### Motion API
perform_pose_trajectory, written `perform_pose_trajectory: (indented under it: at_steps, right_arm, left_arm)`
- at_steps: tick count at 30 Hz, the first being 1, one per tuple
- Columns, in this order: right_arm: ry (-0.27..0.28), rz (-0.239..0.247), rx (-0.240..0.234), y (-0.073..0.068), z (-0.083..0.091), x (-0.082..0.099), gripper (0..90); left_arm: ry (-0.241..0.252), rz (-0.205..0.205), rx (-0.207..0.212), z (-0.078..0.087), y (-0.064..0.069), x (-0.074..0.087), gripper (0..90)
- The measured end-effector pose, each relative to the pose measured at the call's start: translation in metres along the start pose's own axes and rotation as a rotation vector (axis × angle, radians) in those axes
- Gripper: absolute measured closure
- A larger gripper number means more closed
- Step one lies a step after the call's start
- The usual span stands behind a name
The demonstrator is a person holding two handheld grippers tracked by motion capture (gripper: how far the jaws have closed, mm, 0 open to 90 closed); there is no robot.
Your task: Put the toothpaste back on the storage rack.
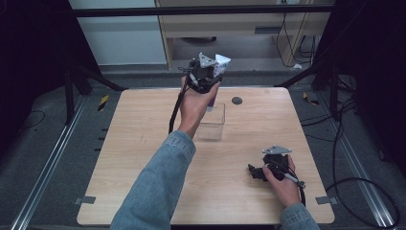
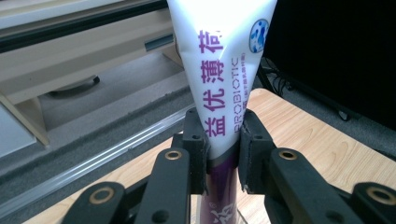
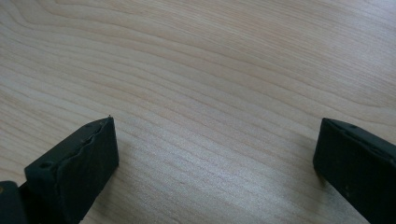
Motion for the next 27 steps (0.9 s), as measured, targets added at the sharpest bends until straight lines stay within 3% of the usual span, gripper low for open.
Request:
perform_pose_trajectory:
  at_steps: [4,8,16,20,27]
  right_arm:
    - [-0.001,-0.002,-0.001,0.0,0.0,0.0,0.4]
    - [-0.004,-0.001,0.0,0.0,0.0,0.0,0.5]
    - [-0.004,-0.001,0.0,0.0,0.0,0.0,0.5]
    - [-0.004,0.001,-0.002,0.0,0.0,0.0,0.5]
    - [-0.005,0.005,-0.003,0.0,0.0,0.0,0.5]
  left_arm:
    - [-0.018,-0.032,-0.023,-0.006,0.001,0.002,75.4]
    - [-0.011,-0.001,-0.004,-0.013,-0.002,0.008,75.4]
    - [-0.003,0.01,0.006,-0.023,-0.006,0.02,75.3]
    - [-0.026,-0.032,-0.01,-0.029,-0.006,0.026,75.3]
    - [-0.031,-0.01,0.018,-0.038,-0.007,0.037,75.2]
Point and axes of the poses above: each handheld gripper's, and its own axes: z roughly backward along the jaws, x roughly out of its underside, y roughly to its right, the point moved 7 cm from there along -z, roughly forward along the jaws, and after that the axes turned 15 degrees about -y, right-handed, at the moved point
